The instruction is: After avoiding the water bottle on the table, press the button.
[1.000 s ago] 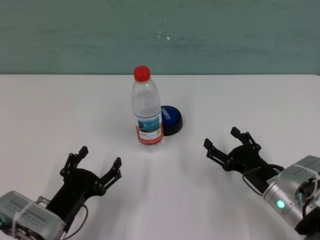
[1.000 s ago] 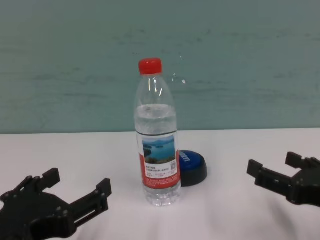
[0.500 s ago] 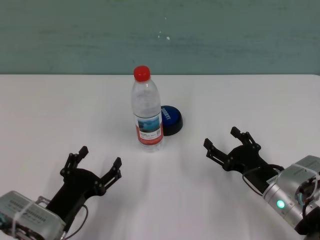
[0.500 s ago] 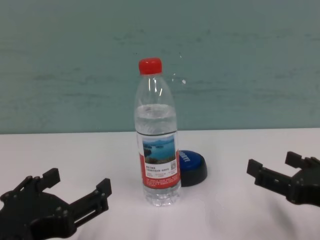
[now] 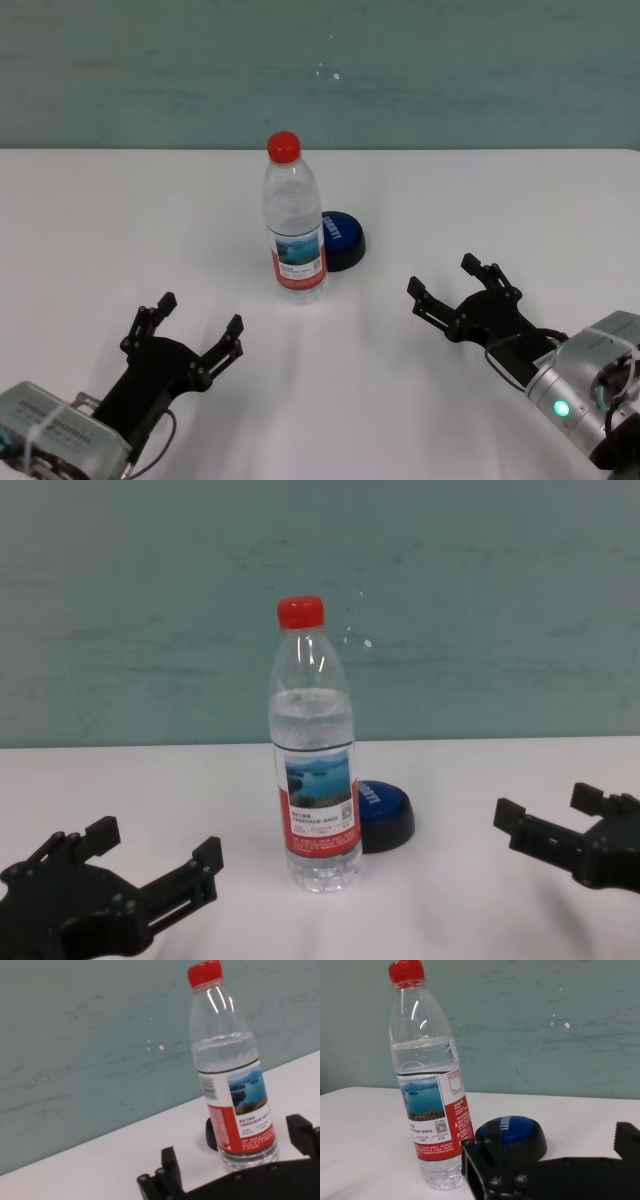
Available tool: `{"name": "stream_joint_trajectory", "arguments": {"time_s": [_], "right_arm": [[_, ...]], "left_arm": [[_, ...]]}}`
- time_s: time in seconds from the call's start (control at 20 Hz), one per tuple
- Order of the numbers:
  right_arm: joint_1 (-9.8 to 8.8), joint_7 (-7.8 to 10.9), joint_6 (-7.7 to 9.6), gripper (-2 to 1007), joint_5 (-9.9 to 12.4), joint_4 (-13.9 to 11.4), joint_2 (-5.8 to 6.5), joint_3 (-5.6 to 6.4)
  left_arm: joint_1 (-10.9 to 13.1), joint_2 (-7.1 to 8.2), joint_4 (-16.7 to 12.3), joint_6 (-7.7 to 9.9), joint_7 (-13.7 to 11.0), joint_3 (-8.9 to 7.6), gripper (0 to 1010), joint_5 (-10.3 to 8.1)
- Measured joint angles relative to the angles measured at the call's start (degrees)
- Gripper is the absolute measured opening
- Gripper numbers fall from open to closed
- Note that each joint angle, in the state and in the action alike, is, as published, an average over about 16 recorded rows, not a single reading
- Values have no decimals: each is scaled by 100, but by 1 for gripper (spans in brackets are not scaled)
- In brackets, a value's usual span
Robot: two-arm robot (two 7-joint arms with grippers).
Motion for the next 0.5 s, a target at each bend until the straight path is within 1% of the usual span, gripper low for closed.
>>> {"name": "stream_joint_trajectory", "arguments": {"time_s": [0.5], "right_arm": [[0, 0, -1, 1004, 0, 0, 0, 0]], "left_arm": [[0, 0, 0, 0, 0, 0, 1000, 0]]}}
